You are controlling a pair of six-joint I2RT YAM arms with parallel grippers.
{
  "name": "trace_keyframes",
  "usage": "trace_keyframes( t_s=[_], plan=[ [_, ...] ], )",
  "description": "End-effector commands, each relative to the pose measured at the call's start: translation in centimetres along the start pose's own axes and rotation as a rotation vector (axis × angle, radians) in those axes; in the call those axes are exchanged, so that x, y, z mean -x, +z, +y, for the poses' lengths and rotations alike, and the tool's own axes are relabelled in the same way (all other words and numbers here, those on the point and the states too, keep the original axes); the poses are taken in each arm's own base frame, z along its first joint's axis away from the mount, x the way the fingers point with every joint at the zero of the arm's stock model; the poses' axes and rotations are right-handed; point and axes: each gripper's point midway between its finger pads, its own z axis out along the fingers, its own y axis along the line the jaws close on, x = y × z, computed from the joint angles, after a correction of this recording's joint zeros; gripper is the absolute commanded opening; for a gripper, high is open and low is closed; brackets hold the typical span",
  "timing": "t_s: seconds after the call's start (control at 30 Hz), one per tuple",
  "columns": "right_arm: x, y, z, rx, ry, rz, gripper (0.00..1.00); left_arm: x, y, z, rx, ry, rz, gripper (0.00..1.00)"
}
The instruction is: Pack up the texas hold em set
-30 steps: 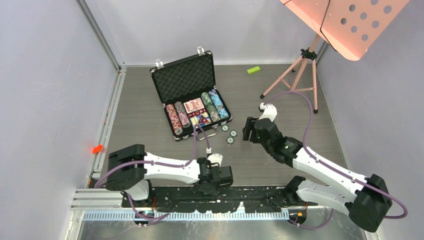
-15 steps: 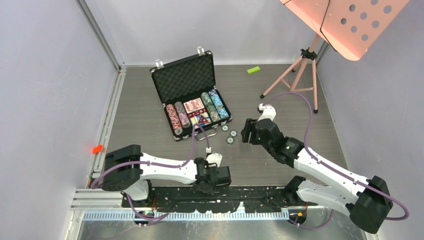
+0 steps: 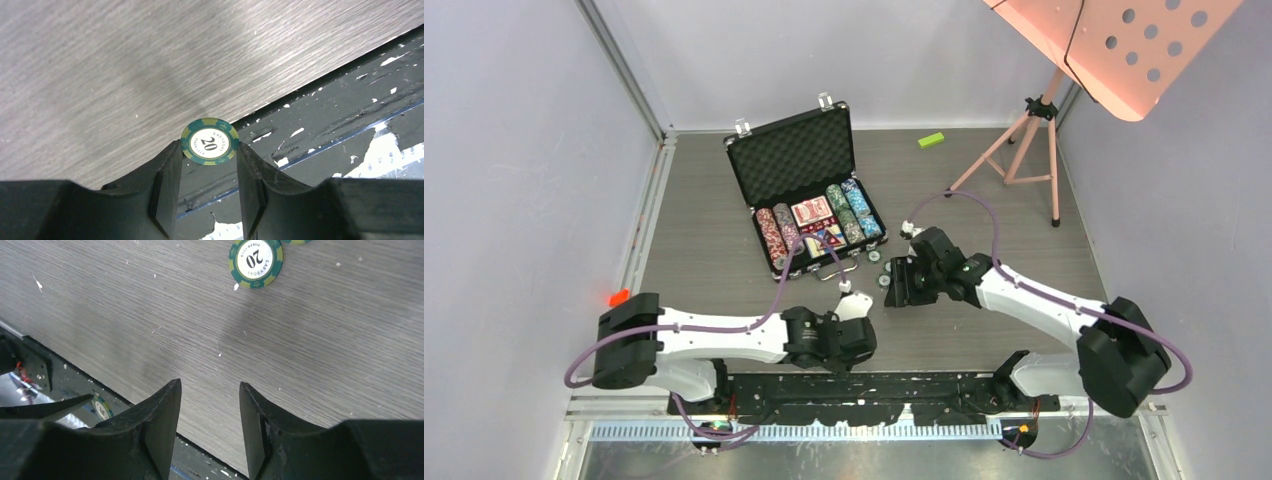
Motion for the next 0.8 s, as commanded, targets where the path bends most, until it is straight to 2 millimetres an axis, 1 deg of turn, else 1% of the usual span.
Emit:
trace_keyframes(
  t_s=[0.0,0.03,0.1,0.17,0.3,0.37,0.5,0.57,0.77],
  plan=[
    [0.0,-0.5,3.1,0.203,0.070,0.111,0.52,2.8,-0.5,0.0,-0.073,0.063,-0.148,0.25],
    [0.1,-0.3,3.0,0.215,0.098,0.122,0.52,3.1,-0.6,0.1,-0.084,0.067,-0.170,0.25],
    [0.0,-0.4,3.5,0.272,0.131,0.148,0.52,3.3,-0.4,0.4,-0.105,0.073,-0.196,0.24],
    [0.0,-0.7,4.2,0.326,0.159,0.168,0.51,3.8,-0.2,0.4,-0.140,0.075,-0.221,0.23],
    [0.0,-1.6,6.4,0.470,0.186,0.211,0.41,4.7,-0.6,-0.4,-0.204,0.119,-0.260,0.23],
    [0.0,-1.8,6.7,0.485,0.194,0.226,0.38,5.0,-0.8,-0.5,-0.213,0.151,-0.278,0.22],
    [-0.1,-2.1,6.9,0.481,0.190,0.249,0.37,5.7,-1.2,-0.8,-0.235,0.192,-0.321,0.22],
    [-0.2,-2.1,6.9,0.475,0.191,0.256,0.36,5.9,-1.3,-1.2,-0.259,0.214,-0.335,0.21],
    [-0.6,-2.7,6.8,0.448,0.172,0.263,0.36,6.8,-1.3,-2.0,-0.287,0.267,-0.390,0.17]
  ],
)
